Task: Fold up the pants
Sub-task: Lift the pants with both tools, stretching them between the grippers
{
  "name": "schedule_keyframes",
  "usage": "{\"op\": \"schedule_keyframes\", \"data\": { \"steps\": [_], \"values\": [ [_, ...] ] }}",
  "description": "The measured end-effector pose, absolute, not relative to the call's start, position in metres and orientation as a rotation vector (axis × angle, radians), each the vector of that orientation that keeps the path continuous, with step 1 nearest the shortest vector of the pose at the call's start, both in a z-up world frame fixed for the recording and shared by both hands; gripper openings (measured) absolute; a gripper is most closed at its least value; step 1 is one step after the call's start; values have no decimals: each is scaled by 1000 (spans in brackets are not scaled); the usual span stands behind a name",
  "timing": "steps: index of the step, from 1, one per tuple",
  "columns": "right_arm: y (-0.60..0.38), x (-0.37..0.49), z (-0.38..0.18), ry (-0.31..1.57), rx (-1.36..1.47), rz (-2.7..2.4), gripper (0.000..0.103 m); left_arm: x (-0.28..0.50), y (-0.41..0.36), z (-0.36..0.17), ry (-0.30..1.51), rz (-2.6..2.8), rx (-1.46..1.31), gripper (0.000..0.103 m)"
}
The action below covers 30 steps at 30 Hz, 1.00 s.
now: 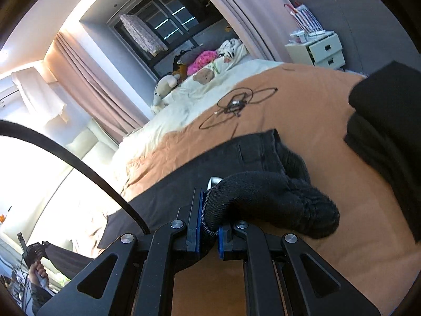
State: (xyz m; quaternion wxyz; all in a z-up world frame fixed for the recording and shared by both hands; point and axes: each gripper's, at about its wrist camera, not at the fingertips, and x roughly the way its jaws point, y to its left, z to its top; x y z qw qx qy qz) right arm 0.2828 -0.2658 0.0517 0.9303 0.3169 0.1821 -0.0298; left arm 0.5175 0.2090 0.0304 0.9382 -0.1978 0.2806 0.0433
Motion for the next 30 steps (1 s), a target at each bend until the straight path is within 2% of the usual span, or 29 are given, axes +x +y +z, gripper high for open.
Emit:
{"op": "schedule_keyframes", "data": {
  "steps": [19, 30],
  "values": [
    [-258, 437, 77, 410, 560, -154, 6, 666, 179, 5, 622, 163, -294, 2],
    [-255, 528, 60, 502, 503, -208, 6, 761, 163, -66, 756, 215, -287, 2]
  ]
}}
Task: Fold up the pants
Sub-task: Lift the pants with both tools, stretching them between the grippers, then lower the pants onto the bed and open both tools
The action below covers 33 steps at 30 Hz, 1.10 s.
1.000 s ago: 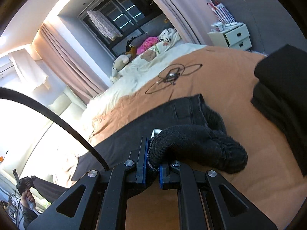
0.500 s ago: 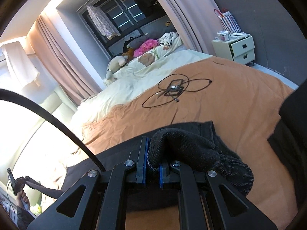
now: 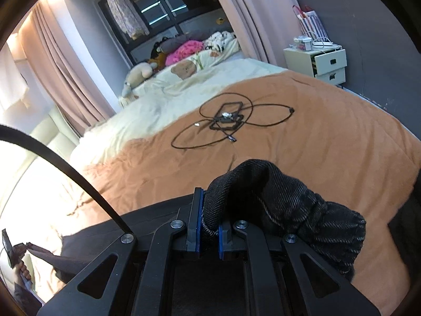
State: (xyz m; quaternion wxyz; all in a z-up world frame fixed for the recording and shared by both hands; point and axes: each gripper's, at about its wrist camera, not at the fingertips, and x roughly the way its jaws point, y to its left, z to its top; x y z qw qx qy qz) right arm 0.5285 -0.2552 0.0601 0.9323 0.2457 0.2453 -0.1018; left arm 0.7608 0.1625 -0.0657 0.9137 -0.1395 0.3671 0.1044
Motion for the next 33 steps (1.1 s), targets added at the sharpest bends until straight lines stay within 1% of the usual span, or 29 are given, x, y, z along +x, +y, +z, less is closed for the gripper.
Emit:
{"op": "schedule_keyframes", "data": {
  "steps": [7, 18, 24, 29, 30, 31, 32, 33],
  "values": [
    [-266, 581, 38, 571, 541, -221, 6, 805, 149, -106, 826, 255, -239, 2],
    [-263, 654, 29, 642, 450, -266, 6, 861, 137, -141, 885, 319, -165, 2],
    [-264, 691, 10, 691, 420, -301, 6, 893, 125, -158, 916, 332, -98, 2],
    [-265, 705, 0, 702, 428, -314, 6, 914, 126, -177, 963, 338, -120, 4],
    [-264, 706, -1, 704, 426, -319, 6, 916, 125, -179, 968, 334, -116, 8],
    [-263, 708, -3, 711, 426, -318, 7, 919, 125, -180, 969, 339, -101, 10],
    [-263, 709, -4, 717, 425, -315, 9, 920, 124, -180, 972, 351, -83, 24],
    [-261, 708, -4, 720, 423, -308, 12, 919, 125, -178, 970, 360, -74, 44]
  ]
}}
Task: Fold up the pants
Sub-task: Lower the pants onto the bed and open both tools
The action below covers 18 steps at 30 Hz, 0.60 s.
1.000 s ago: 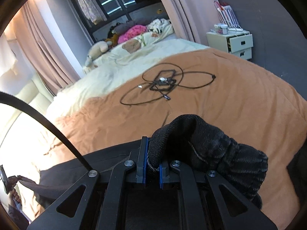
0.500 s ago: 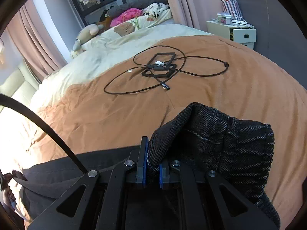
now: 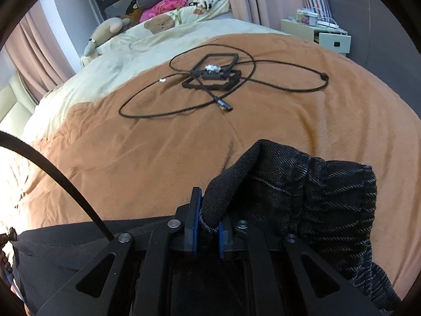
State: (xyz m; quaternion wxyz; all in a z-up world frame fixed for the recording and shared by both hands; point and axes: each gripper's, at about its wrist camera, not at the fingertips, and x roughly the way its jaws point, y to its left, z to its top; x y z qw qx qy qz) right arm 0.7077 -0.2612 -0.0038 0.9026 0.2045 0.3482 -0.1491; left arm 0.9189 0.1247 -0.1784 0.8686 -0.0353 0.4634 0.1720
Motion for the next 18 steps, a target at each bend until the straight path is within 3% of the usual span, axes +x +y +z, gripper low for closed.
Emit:
{"op": "schedule_keyframes", "data": {
  "steps": [1, 2, 3, 5, 18],
  "values": [
    [-261, 706, -2, 716, 427, -294, 15, 917, 125, -177, 962, 354, -78, 53],
    [-262, 703, 1, 704, 434, -275, 33, 913, 127, -173, 944, 334, -93, 69],
    [-260, 694, 7, 672, 437, -248, 63, 907, 129, -168, 924, 314, -107, 80],
    [-258, 677, 18, 608, 423, -233, 92, 898, 132, -161, 907, 300, -112, 82],
    [-205, 634, 33, 652, 266, -103, 95, 814, 191, -133, 919, 293, -128, 82]
  ]
}}
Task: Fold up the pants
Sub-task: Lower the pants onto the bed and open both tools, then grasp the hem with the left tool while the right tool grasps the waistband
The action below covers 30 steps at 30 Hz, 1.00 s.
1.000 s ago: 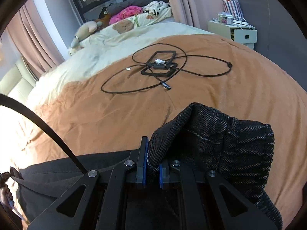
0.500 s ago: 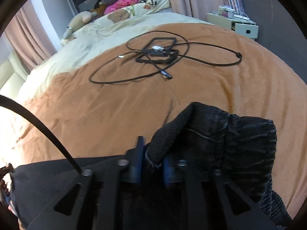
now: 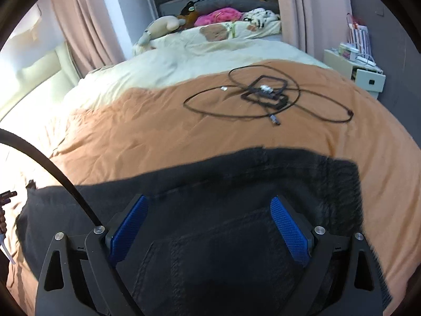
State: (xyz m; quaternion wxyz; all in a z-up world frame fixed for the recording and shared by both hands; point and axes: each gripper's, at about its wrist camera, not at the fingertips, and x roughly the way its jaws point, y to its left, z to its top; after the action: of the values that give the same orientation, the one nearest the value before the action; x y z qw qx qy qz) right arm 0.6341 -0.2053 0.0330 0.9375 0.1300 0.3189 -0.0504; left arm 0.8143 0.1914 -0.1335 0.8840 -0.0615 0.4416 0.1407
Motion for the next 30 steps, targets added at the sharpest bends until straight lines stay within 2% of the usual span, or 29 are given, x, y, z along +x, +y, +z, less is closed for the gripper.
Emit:
{"op": "schedule_keyframes", "data": {
  "steps": [4, 6, 8, 17, 19, 21, 22, 30],
  "values": [
    [-204, 605, 31, 674, 278, -109, 95, 782, 213, -132, 934, 298, -134, 78],
    [-207, 588, 31, 682, 281, -114, 95, 768, 225, -132, 944, 301, -164, 60],
    [-208, 569, 32, 681, 286, -118, 95, 757, 236, -137, 973, 299, -205, 52],
    [-221, 483, 27, 682, 337, -137, 95, 745, 237, -166, 1022, 251, -295, 51],
    [-228, 469, 23, 685, 350, -150, 95, 749, 231, -175, 1037, 239, -284, 46],
    [-232, 458, 19, 689, 366, -168, 95, 756, 223, -186, 1062, 224, -258, 34],
    [-235, 452, 16, 693, 375, -184, 95, 759, 220, -191, 1077, 226, -236, 33],
    [-240, 426, -2, 710, 404, -228, 95, 779, 220, -213, 1110, 270, -230, 34]
  ]
}}
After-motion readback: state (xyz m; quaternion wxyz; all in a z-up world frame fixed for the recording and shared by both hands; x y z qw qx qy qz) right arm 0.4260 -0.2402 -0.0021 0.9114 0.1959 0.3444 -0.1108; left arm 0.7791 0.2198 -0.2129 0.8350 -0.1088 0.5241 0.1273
